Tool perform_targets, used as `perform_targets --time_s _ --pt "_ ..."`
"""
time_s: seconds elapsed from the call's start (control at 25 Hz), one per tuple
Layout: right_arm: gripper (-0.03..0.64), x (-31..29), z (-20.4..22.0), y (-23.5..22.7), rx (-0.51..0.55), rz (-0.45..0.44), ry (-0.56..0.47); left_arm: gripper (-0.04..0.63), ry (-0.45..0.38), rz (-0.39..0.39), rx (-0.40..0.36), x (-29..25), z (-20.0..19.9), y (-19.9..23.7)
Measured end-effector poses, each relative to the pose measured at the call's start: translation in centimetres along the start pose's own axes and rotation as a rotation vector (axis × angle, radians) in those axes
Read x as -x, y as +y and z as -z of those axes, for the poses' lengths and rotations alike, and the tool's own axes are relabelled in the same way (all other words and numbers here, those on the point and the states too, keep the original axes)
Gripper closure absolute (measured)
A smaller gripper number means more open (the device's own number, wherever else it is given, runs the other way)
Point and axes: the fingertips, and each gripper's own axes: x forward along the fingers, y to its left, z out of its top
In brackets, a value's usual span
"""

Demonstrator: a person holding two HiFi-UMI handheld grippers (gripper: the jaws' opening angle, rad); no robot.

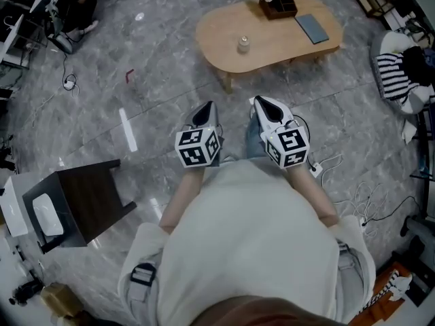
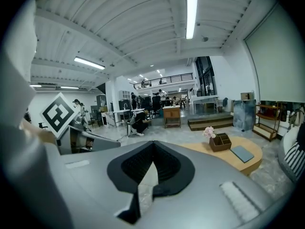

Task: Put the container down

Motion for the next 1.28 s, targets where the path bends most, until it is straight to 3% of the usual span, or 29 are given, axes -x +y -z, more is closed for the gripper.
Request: perform_targets --time_s 1.28 --pt "0.62 -0.72 -0.52 0.63 0.009 -0.007 0.009 0.594 0.004 0.012 0.028 -0.26 0.01 0.62"
